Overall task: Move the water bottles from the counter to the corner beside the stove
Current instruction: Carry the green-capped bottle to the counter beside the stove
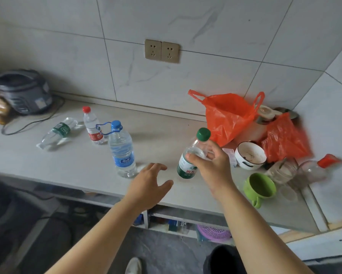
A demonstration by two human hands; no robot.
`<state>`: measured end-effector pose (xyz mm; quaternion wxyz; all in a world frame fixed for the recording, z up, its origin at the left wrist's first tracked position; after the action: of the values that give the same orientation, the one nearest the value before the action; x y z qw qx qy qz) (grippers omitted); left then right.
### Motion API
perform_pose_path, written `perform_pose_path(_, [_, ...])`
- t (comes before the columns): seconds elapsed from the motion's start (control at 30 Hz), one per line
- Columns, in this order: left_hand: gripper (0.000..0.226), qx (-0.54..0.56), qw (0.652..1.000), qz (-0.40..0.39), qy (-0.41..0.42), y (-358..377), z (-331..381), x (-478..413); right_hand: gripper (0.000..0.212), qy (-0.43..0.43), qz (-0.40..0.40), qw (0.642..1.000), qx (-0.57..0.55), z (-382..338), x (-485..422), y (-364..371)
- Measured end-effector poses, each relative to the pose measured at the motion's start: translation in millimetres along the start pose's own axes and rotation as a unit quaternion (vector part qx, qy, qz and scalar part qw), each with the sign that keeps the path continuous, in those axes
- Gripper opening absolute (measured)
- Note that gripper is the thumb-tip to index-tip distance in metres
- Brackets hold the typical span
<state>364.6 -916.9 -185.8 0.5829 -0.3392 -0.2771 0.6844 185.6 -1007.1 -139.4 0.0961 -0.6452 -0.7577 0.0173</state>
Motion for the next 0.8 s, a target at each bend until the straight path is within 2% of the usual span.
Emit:
perform_pose_path(0.17, [0.051, -0.02, 0.997, 0.044, -0.054, -7, 7, 48, 0.043, -0.002, -0.081, 0.997, 0.004, 8, 21, 11])
perform_pose_path(0.33, [0.052, -0.043, 0.987, 0.096, -0.125, -34, -3, 101, 0.053, 0.008, -0.171, 0.985, 0.016, 8, 50, 54])
perform_pose_path(0.47, [0.053, -0.056, 0.973, 0.148, -0.165, -60, -17, 154, 0.05, -0.008, -0.249, 0.968, 0.024, 0, 82, 100])
perform_pose_path(0.57, [0.045, -0.064, 0.96, 0.192, -0.195, -81, -31, 202, 0.056, -0.017, -0.297, 0.954, 0.035, -6, 113, 140])
perform_pose_path(0.67, [0.047, -0.064, 0.941, 0.235, -0.236, -103, -47, 258, 0.061, -0.026, -0.339, 0.939, 0.043, -7, 151, 184])
perform_pose_path(0.8, [0.051, -0.051, 0.913, 0.291, -0.283, -136, -66, 335, 0.047, -0.046, -0.387, 0.92, 0.045, -11, 218, 242])
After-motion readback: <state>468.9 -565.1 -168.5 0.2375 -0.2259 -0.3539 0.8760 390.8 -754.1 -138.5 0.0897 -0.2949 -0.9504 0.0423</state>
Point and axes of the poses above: each hand's wrist, its own x-axis away from the middle knuckle, its own y-axis out of the palm, z = x × y, the point moved 2 cm from there along -x, towards the middle knuckle, and after that the axes turned 10 degrees about y, right-handed, at the moved point
